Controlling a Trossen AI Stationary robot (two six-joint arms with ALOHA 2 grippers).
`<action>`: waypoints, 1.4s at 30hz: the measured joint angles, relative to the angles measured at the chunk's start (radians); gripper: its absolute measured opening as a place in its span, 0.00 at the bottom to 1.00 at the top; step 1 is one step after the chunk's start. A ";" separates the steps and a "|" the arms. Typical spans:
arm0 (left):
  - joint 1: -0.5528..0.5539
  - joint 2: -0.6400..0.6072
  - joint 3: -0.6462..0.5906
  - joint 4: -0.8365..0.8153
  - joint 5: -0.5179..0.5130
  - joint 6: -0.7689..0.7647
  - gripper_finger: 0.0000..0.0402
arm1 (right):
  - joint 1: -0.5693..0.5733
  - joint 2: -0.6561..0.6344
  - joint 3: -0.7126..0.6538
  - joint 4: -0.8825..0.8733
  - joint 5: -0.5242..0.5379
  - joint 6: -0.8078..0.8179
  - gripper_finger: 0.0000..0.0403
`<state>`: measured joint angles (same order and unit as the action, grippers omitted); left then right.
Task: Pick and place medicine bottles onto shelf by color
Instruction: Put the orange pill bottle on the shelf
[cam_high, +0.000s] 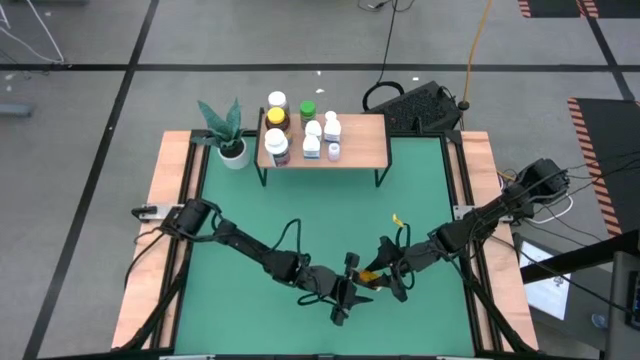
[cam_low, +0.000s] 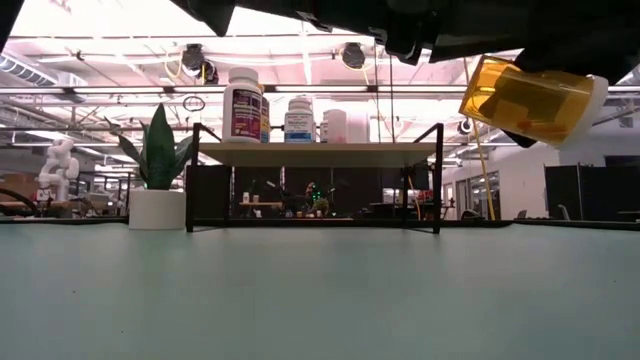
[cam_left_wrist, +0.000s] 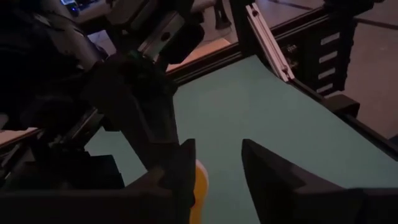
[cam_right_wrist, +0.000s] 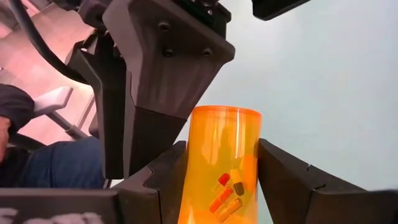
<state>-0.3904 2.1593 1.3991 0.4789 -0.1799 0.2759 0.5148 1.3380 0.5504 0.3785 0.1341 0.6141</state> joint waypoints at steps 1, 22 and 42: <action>0.000 0.000 0.000 -0.003 0.000 -0.001 0.32 | 0.000 0.000 0.000 -0.001 0.000 -0.004 0.42; -0.003 0.002 -0.001 -0.059 -0.003 -0.057 0.34 | -0.028 -0.001 0.001 -0.002 0.002 -0.087 0.42; 0.030 0.001 -0.002 -0.081 0.094 0.071 0.63 | -0.041 0.124 0.001 0.087 0.015 0.001 0.42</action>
<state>-0.3603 2.1607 1.3972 0.3976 -0.0861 0.3468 0.4743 1.4616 0.5518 0.4654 0.1495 0.6147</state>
